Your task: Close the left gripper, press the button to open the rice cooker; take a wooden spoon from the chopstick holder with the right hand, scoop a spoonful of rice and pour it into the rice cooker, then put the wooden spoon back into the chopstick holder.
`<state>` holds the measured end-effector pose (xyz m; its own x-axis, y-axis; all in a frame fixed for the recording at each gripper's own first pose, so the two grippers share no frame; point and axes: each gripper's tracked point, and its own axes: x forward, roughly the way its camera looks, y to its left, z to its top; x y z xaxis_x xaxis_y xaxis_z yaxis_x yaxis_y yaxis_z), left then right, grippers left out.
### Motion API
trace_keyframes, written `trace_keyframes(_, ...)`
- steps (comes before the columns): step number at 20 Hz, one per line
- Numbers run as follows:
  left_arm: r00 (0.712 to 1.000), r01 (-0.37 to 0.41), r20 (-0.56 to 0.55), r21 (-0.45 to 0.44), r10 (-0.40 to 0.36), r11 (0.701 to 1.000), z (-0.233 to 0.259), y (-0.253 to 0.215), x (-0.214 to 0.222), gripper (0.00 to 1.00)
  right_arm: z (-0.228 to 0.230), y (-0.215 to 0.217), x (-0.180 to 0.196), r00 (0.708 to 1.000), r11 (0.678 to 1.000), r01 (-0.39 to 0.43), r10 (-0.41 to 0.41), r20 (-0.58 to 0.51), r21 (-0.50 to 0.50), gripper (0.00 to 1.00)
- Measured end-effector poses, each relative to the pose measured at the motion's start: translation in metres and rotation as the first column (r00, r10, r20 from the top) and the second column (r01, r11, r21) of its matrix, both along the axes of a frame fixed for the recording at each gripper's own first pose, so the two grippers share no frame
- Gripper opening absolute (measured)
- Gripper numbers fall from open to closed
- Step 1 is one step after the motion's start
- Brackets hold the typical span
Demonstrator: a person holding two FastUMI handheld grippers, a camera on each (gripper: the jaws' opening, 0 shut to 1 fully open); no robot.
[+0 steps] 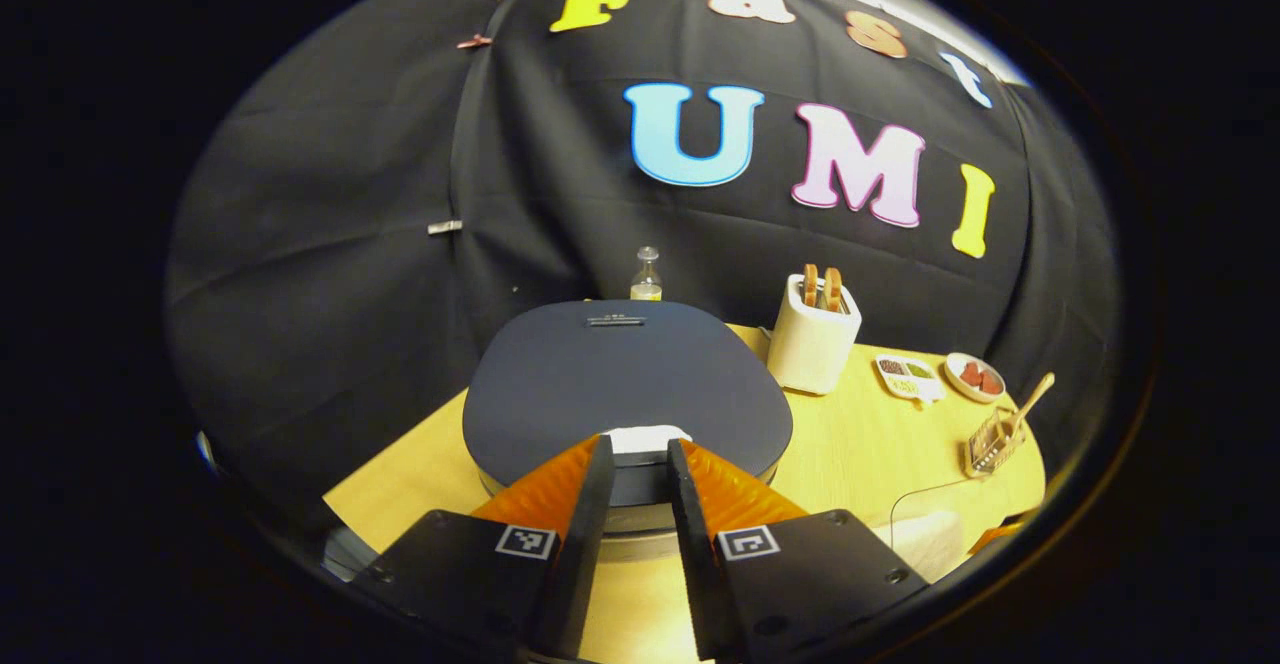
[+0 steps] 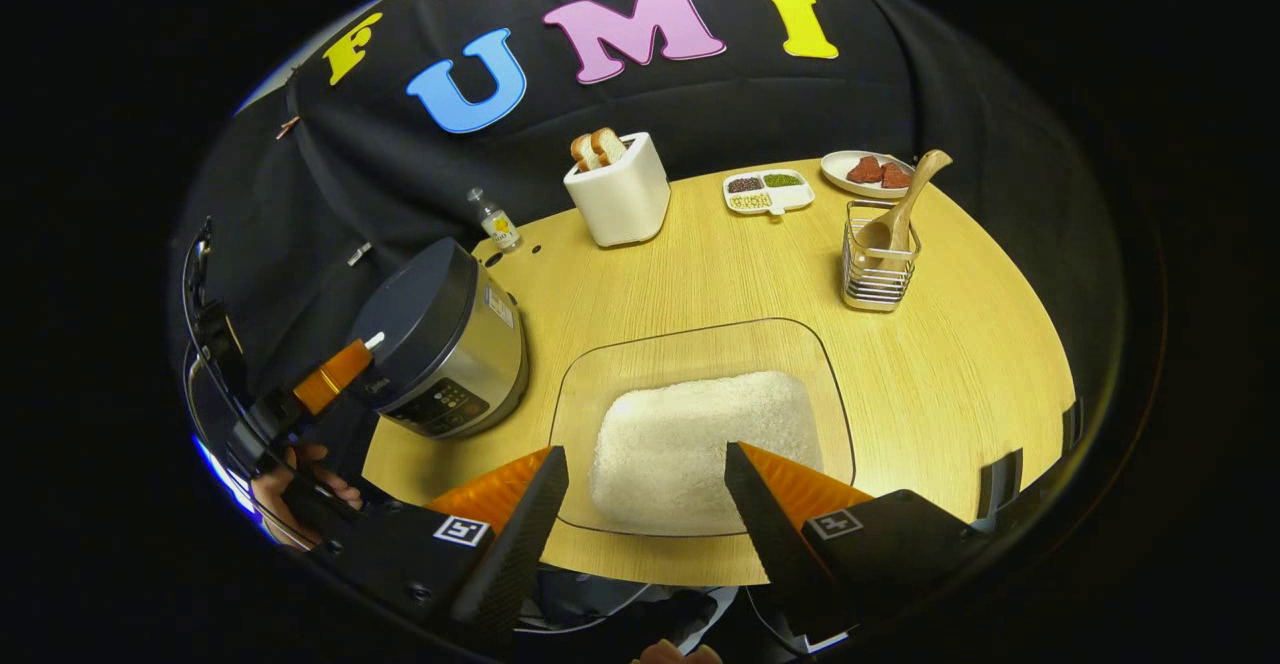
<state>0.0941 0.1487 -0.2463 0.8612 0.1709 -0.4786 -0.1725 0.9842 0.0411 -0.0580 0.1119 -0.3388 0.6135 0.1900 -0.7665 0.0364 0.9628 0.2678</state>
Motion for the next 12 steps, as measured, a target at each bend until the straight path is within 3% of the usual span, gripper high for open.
trace_keyframes(2,1.000,0.011,-0.011,-0.060,-0.012,0.998,0.004,-0.007,-0.007,0.47,0.010,-0.006,0.008,1.000,1.000,0.006,-0.006,0.028,-0.010,0.99)
trace_keyframes(4,0.999,0.037,0.008,-0.115,-0.036,0.993,0.020,-0.020,-0.012,0.62,0.022,-0.010,0.017,0.998,1.000,0.026,-0.025,0.056,-0.005,0.99)
trace_keyframes(9,0.977,0.194,0.115,-0.119,-0.181,0.974,0.074,-0.070,-0.029,0.62,0.078,-0.029,0.042,0.978,0.996,0.088,-0.088,0.188,0.010,0.99)
trace_keyframes(12,0.963,0.248,0.143,-0.127,-0.230,0.960,0.095,-0.090,-0.040,0.62,0.113,-0.043,0.050,0.957,0.992,0.122,-0.124,0.262,0.021,0.99)
